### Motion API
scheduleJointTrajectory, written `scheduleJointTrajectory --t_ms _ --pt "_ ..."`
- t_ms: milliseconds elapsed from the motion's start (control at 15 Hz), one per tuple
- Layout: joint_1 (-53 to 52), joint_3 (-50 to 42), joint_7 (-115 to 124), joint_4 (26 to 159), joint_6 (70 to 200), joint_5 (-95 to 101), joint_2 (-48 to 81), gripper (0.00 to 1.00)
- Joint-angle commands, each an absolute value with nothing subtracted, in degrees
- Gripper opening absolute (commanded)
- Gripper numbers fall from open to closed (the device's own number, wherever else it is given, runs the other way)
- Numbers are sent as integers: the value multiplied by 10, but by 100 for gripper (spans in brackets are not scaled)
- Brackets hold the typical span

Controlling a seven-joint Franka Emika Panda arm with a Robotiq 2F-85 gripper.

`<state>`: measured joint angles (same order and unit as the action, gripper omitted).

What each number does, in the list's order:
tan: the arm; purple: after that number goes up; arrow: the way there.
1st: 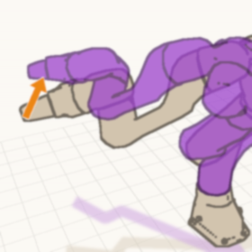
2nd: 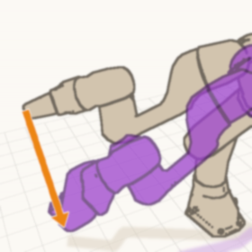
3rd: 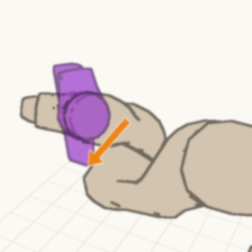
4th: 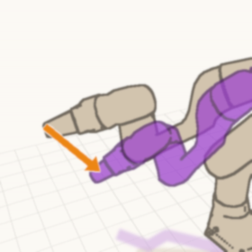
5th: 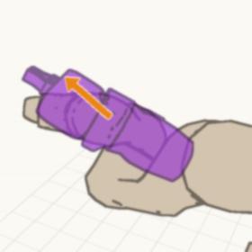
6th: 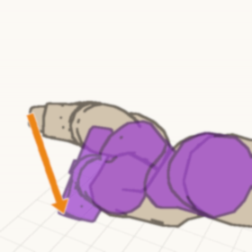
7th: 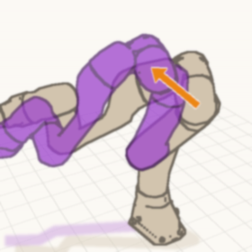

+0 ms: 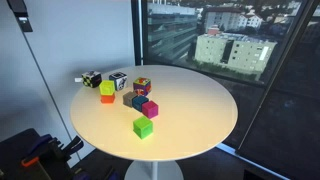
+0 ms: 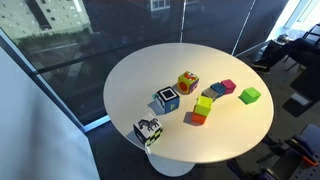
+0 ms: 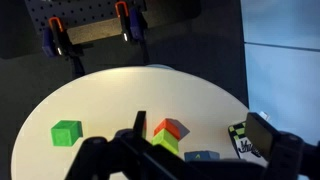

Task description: Put the green block on the pink block

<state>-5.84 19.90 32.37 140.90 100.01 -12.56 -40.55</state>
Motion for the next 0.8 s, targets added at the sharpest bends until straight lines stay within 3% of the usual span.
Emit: scheduleJointTrajectory --t_ms 0,733 --pt "-60 197 325 1408 999 -124 -405 100" --pt "-48 194 331 1401 997 -112 -402 100"
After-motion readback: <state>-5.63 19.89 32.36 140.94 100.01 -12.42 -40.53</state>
